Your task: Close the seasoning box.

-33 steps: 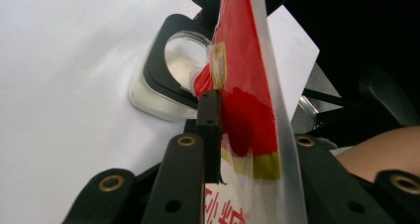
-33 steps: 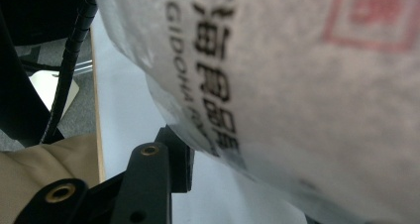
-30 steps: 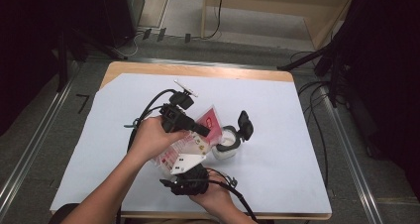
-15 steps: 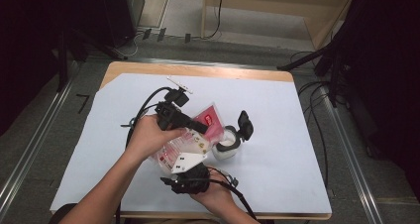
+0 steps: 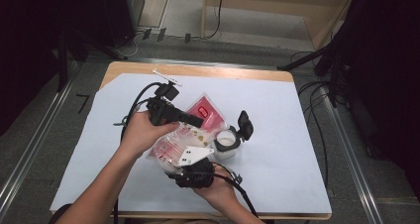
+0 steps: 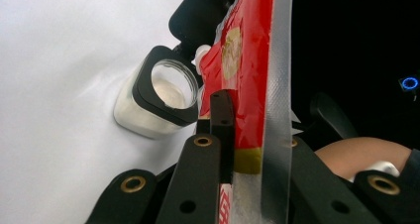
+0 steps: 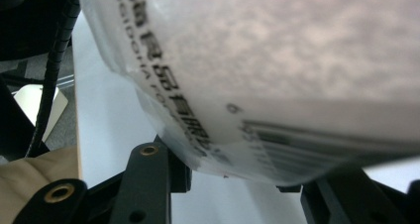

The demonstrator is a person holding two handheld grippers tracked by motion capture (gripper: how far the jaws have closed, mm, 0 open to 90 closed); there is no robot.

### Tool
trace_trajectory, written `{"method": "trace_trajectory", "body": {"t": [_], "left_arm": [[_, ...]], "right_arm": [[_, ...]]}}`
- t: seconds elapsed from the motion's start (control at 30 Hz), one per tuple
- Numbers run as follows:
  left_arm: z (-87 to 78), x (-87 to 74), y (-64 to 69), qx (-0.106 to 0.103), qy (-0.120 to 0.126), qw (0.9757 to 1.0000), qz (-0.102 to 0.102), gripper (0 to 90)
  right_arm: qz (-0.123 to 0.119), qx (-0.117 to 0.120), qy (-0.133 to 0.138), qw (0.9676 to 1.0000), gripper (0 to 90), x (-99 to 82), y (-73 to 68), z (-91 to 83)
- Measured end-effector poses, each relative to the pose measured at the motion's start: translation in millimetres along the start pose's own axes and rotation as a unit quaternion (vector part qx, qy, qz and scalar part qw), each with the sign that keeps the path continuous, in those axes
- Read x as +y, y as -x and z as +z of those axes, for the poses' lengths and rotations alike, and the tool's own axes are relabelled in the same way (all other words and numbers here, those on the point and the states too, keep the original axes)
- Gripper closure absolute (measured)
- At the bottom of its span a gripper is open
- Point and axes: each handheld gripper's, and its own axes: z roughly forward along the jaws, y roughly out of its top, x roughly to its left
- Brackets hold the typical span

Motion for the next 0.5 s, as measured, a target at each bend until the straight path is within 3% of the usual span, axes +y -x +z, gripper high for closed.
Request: {"method": "trace_trajectory", "body": {"t": [0.07,0.23,0.5], "left_arm": [[-3.0,0.0,0.4,-0.005,0.006,1.0000,0.002,87.7],[-7.4,-2.1,3.4,0.011,0.010,0.9997,0.017,88.8],[-18.6,-6.6,-2.4,0.007,0.020,0.9998,0.001,88.7]], "right_arm": [[0.003,-0.002,0.001,1.0000,60.3,-0.4,1.9,-1.3],[0.016,-0.005,0.007,0.9998,59.4,-1.5,10.0,-4.2],[0.018,-0.005,0.009,0.9998,59.6,-2.9,13.9,-5.6]]}}
